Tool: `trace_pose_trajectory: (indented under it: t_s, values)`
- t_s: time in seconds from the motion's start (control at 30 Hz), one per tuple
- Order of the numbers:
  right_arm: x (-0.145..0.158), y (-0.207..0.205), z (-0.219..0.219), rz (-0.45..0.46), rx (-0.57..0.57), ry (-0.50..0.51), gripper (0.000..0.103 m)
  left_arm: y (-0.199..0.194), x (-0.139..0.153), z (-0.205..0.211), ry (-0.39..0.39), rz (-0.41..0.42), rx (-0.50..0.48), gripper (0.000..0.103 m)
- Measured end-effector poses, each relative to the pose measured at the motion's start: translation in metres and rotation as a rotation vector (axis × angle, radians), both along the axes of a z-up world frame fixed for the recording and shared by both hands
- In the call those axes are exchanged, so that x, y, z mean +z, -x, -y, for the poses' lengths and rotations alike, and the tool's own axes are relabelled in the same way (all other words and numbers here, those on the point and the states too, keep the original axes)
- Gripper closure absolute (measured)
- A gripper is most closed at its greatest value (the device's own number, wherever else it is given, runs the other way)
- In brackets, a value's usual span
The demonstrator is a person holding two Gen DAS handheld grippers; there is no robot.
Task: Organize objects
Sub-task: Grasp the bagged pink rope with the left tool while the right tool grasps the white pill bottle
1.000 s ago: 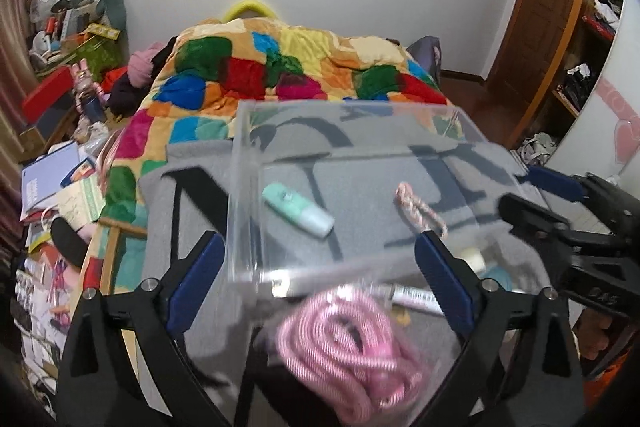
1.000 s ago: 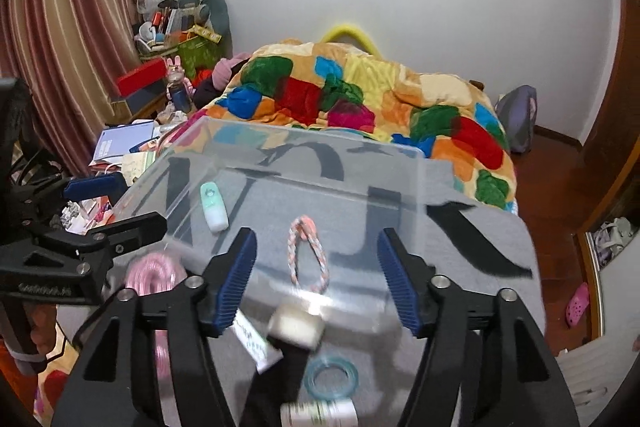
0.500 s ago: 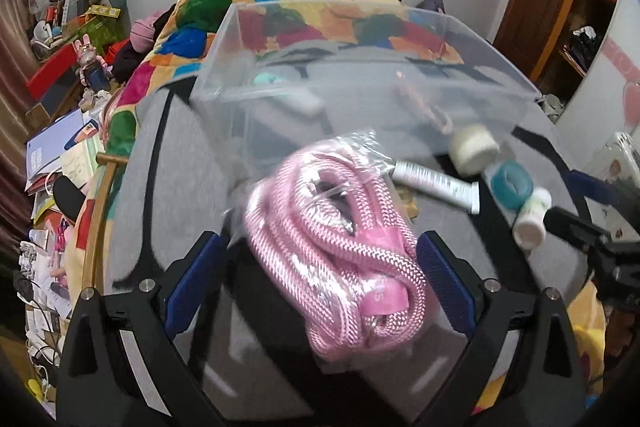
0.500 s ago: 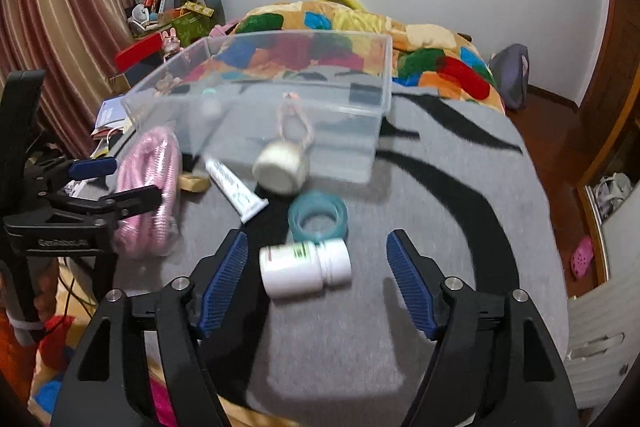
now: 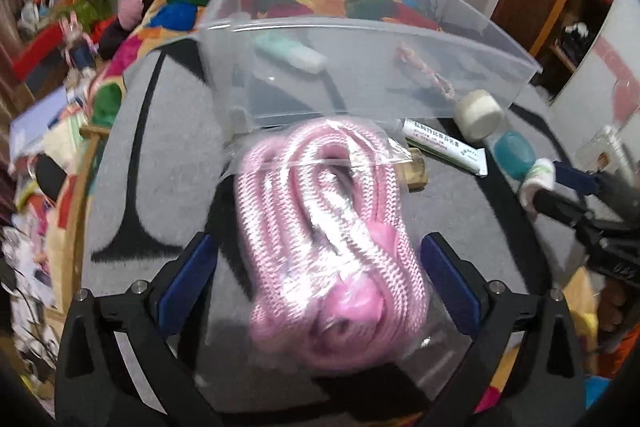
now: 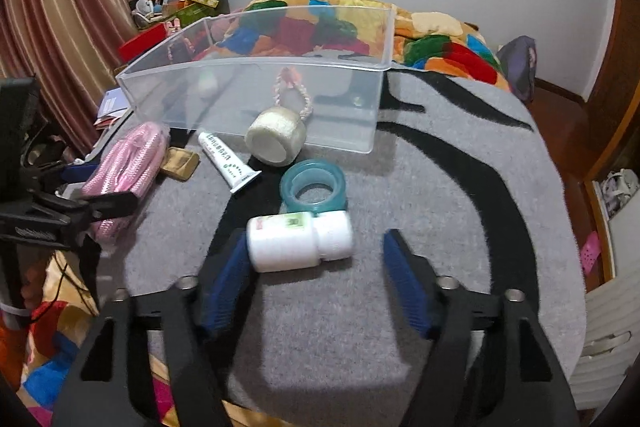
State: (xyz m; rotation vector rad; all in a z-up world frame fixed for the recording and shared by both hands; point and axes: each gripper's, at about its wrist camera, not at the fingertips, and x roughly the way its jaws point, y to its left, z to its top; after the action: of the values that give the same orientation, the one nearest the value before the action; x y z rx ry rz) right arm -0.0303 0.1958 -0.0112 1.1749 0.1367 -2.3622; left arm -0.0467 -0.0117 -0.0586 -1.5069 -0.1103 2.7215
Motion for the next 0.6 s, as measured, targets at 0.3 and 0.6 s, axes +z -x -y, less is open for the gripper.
trace_pose_trajectory:
  t_s: [0.3,0.6]
  values:
    - [0.007,-0.010,-0.003,-0.023,-0.015,0.034,0.056,-0.012,0.004,-0.014,0.077,-0.083,-0.050,0.048]
    - [0.044,-0.013,-0.006,-0.114,-0.030,0.086,0.056,-0.032,0.027,0.001,0.046,-0.137,-0.022,0.051]
